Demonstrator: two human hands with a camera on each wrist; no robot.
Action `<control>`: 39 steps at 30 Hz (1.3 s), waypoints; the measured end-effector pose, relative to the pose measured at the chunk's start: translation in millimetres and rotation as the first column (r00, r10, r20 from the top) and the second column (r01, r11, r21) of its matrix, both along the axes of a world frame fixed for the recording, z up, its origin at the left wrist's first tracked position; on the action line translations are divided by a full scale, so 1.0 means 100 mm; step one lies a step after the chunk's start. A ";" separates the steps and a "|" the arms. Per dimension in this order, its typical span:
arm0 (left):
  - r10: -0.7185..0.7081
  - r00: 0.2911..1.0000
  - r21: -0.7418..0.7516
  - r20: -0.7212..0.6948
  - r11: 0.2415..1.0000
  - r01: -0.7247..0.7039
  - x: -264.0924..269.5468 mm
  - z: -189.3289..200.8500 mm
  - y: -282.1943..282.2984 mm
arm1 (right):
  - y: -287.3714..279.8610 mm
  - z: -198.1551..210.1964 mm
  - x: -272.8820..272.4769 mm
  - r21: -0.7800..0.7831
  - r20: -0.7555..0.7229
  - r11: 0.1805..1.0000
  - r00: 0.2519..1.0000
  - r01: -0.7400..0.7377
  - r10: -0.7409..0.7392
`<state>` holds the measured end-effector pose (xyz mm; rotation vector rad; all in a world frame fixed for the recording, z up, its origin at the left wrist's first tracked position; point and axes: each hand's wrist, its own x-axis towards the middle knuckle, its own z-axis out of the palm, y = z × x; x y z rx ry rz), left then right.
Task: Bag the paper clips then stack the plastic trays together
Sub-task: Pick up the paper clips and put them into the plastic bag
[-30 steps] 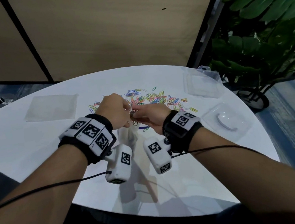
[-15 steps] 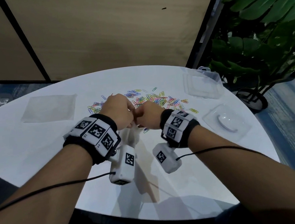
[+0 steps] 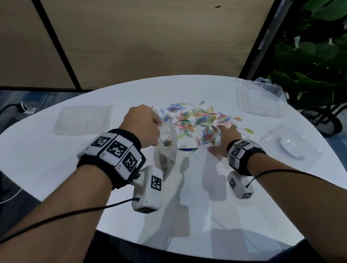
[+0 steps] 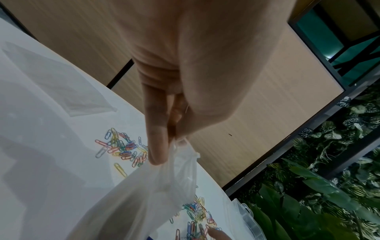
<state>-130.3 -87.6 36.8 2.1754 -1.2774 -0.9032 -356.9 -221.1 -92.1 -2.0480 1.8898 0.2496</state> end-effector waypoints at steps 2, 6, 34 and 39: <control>0.003 1.000 -0.007 -0.001 1.000 -0.003 0.00 0.00 0.00 | -0.02 -0.02 0.16 -0.041 0.006 0.994 0.995 -0.102 0.102; -0.003 1.000 -0.001 -0.002 1.000 0.003 -0.01 -0.02 0.00 | -0.03 -0.01 0.39 -0.064 -0.118 0.927 0.925 -0.370 0.361; 0.013 1.000 -0.024 -0.009 1.000 -0.014 0.00 -0.06 0.01 | 0.70 1.02 1.04 0.047 0.661 0.980 0.741 -0.194 0.115; -0.027 0.999 -0.037 0.021 0.999 0.027 -0.04 -0.06 0.03 | 0.81 1.00 1.16 -0.106 0.438 0.962 0.857 -0.250 0.271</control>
